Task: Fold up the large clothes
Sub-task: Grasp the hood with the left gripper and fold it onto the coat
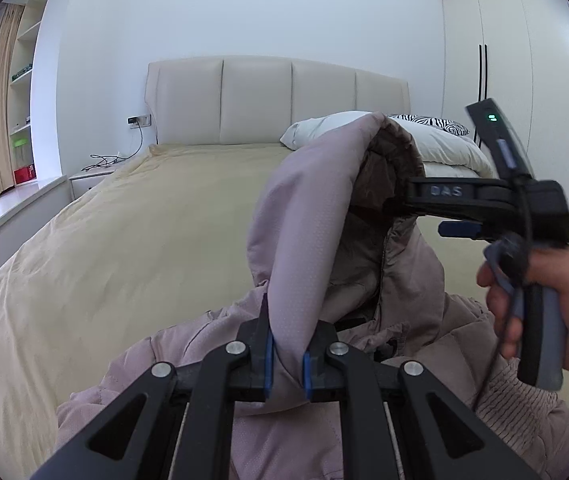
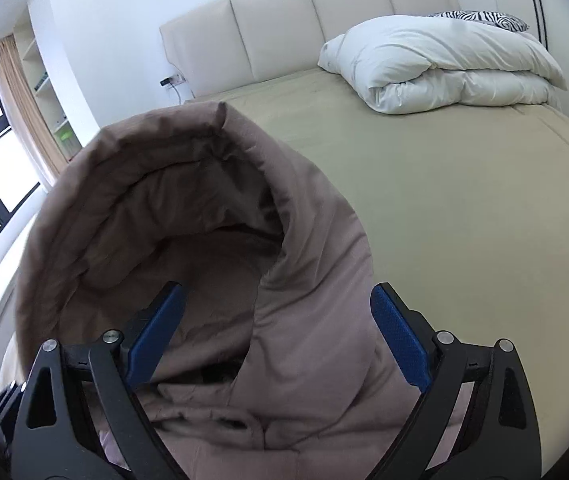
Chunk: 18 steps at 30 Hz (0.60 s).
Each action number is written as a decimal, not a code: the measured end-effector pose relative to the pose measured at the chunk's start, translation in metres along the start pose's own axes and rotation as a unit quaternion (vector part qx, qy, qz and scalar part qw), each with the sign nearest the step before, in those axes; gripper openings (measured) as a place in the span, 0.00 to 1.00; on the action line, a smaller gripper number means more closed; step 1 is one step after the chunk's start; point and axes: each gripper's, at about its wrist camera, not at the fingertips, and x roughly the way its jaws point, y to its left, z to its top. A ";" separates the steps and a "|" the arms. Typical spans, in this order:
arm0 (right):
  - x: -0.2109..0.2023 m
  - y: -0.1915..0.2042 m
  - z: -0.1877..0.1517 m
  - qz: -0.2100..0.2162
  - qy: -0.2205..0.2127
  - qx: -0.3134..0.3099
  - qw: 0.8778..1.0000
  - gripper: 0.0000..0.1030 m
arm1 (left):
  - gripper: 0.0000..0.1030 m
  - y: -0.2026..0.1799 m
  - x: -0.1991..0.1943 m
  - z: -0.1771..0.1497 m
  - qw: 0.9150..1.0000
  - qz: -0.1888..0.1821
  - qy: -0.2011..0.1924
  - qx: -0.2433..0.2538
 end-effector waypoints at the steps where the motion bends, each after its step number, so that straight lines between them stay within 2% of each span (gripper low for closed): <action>1: 0.012 -0.001 0.006 -0.006 0.009 0.009 1.000 0.92 | 0.11 0.000 0.000 -0.001 1.000 0.001 -0.001 0.002; 4: 0.051 -0.010 0.016 -0.039 0.061 0.039 0.997 0.92 | 0.11 -0.002 -0.001 -0.002 1.000 0.001 -0.006 0.007; 5: 0.060 -0.014 0.017 -0.043 0.071 0.051 0.995 0.86 | 0.11 -0.004 -0.002 -0.002 1.000 0.002 -0.008 0.010; 6: 0.067 -0.018 0.020 -0.042 0.073 0.064 0.994 0.79 | 0.11 -0.006 -0.001 -0.002 1.000 0.002 -0.010 0.014; 8: 0.074 -0.027 0.022 -0.029 0.078 0.088 0.993 0.43 | 0.11 -0.009 -0.002 -0.003 1.000 -0.003 -0.012 0.016; 10: 0.070 -0.033 0.023 -0.024 0.071 0.092 0.993 0.28 | 0.11 -0.007 -0.004 -0.006 1.000 -0.008 -0.011 0.007; 13: 0.045 -0.039 0.025 -0.028 0.028 0.073 0.997 0.16 | 0.11 0.001 -0.007 -0.008 1.000 -0.014 -0.003 -0.015; 18: -0.017 -0.043 0.005 -0.037 -0.039 0.038 0.998 0.12 | 0.11 0.023 -0.015 -0.009 0.997 -0.023 0.011 -0.068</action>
